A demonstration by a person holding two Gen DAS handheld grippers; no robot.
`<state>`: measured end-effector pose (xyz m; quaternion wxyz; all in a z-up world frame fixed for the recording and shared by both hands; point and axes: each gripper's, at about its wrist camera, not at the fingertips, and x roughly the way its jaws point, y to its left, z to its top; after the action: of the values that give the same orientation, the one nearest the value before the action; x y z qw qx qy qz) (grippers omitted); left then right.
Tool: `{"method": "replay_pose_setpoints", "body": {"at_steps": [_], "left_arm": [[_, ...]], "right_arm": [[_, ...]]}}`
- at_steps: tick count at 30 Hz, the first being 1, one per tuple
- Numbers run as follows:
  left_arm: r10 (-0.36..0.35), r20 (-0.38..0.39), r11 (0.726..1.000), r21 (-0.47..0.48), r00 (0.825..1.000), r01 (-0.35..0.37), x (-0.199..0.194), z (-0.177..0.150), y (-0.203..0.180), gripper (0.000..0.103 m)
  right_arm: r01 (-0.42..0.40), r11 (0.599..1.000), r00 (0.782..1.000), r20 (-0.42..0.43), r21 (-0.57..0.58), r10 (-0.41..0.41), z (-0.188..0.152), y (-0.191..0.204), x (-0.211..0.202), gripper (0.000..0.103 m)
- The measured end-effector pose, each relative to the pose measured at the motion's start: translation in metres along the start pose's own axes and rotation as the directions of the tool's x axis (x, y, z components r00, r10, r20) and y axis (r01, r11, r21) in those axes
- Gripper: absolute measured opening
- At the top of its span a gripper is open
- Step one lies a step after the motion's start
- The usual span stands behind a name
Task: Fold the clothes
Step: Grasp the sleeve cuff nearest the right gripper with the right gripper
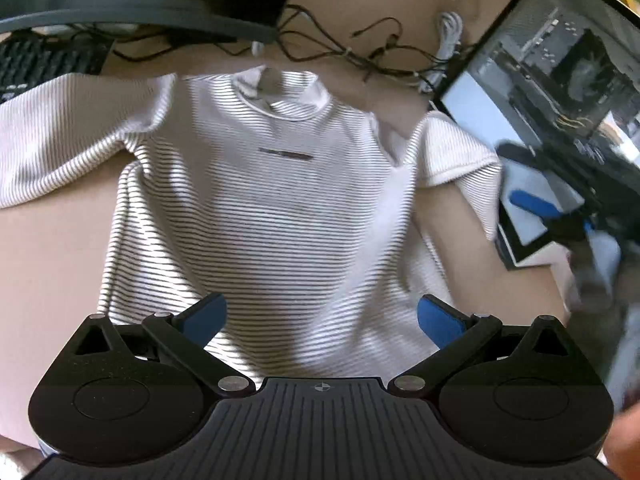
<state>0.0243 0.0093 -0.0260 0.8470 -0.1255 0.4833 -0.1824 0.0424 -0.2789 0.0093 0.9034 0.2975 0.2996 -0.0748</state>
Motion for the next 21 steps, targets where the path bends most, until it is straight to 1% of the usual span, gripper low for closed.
{"method": "replay_pose_setpoints", "body": {"at_steps": [3,4,6,9,11,14,17,18,19,20,21], "left_arm": [[0.014,0.030,0.999,0.030,0.999,-0.014,-0.012,-0.001,-0.009,0.103],[0.017,0.040,0.999,0.033,0.999,-0.019,-0.015,-0.002,-0.012,0.103],[0.019,0.059,0.999,0.036,0.998,-0.021,-0.021,-0.003,-0.015,0.103],[0.029,0.070,0.999,0.029,0.997,-0.031,-0.026,-0.004,-0.015,0.103],[0.038,0.069,0.999,0.017,0.997,-0.040,-0.026,-0.005,-0.014,0.103],[0.050,0.066,0.999,0.002,0.997,-0.051,-0.027,-0.005,-0.010,0.103],[0.063,0.064,0.998,-0.014,0.996,-0.062,-0.026,-0.005,-0.006,0.103],[0.066,0.063,0.998,-0.021,0.996,-0.065,-0.026,-0.005,-0.004,0.103],[0.070,0.062,0.997,-0.028,0.996,-0.068,-0.025,-0.006,-0.003,0.103],[0.071,0.061,0.997,-0.035,0.996,-0.069,-0.025,-0.005,-0.001,0.103],[0.070,0.059,0.997,-0.042,0.996,-0.068,-0.024,-0.005,0.001,0.103]], "right_arm": [[0.005,0.988,1.000,0.015,0.154,-0.008,0.015,-0.015,0.015,0.063],[0.000,0.982,1.000,0.021,0.188,-0.004,0.017,-0.019,0.019,0.063],[0.020,0.970,0.999,0.034,0.243,-0.029,0.021,-0.025,0.027,0.063],[0.061,0.947,0.997,0.020,0.316,-0.071,0.021,-0.027,0.041,0.063],[0.096,0.938,0.993,0.027,0.334,-0.112,0.020,-0.026,0.047,0.063],[0.148,0.935,0.984,0.043,0.323,-0.170,0.022,-0.019,0.067,0.063],[0.177,0.938,0.980,0.039,0.297,-0.197,0.027,-0.014,0.086,0.063],[0.181,0.943,0.979,0.037,0.279,-0.199,0.028,-0.013,0.091,0.061],[0.196,0.946,0.976,0.038,0.258,-0.213,0.029,-0.012,0.095,0.054],[0.210,0.950,0.974,0.039,0.232,-0.224,0.031,-0.011,0.099,0.038],[0.213,0.957,0.974,0.038,0.197,-0.224,0.033,-0.009,0.103,0.029]]}}
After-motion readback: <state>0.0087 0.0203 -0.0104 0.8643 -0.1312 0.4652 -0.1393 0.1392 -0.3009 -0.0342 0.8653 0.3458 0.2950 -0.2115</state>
